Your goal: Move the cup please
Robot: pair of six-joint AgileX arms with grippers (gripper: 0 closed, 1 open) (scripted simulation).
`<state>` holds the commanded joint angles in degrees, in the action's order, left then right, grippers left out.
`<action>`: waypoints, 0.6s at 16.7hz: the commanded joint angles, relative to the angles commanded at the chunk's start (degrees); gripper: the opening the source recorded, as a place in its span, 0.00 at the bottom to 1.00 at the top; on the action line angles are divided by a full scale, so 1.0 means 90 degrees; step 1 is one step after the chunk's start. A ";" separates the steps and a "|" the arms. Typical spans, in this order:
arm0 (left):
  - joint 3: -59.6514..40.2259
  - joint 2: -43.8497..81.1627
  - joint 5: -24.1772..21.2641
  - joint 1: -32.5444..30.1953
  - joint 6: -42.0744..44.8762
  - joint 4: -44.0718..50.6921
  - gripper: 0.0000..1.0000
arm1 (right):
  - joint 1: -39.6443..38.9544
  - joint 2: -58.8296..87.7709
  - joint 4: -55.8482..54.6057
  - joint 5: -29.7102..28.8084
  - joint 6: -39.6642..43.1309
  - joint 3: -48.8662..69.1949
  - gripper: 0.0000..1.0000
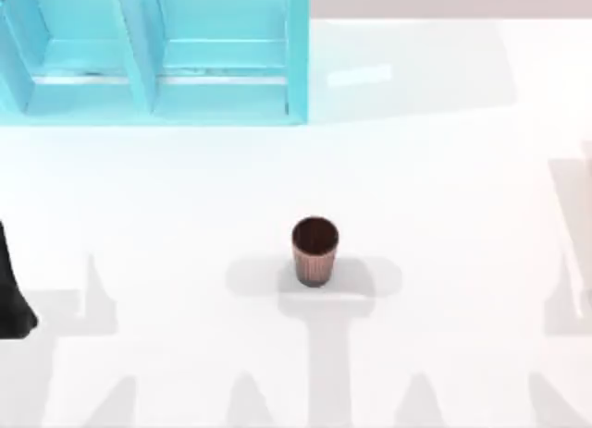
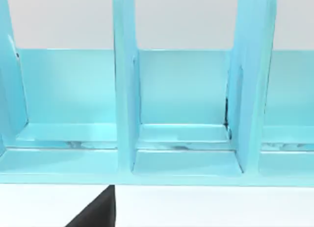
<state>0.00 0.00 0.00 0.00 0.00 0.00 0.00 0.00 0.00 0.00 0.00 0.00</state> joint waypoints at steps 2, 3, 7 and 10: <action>0.0000 0.0000 0.0000 0.0000 0.0000 0.0000 1.00 | 0.0000 0.0000 0.0000 0.0000 0.0000 0.0000 1.00; -0.0056 0.0058 0.0008 -0.0005 -0.0033 0.0047 1.00 | 0.0000 0.0000 0.0000 0.0000 0.0000 0.0000 1.00; -0.0907 0.0948 0.0128 -0.0073 -0.0504 0.0704 1.00 | 0.0000 0.0000 0.0000 0.0000 0.0000 0.0000 1.00; -0.2129 0.2310 0.0280 -0.0188 -0.1130 0.1586 1.00 | 0.0000 0.0000 0.0000 0.0000 0.0000 0.0000 1.00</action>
<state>-19.16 20.79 2.52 -1.69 -10.17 14.28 0.00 0.00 0.00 0.00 0.00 0.00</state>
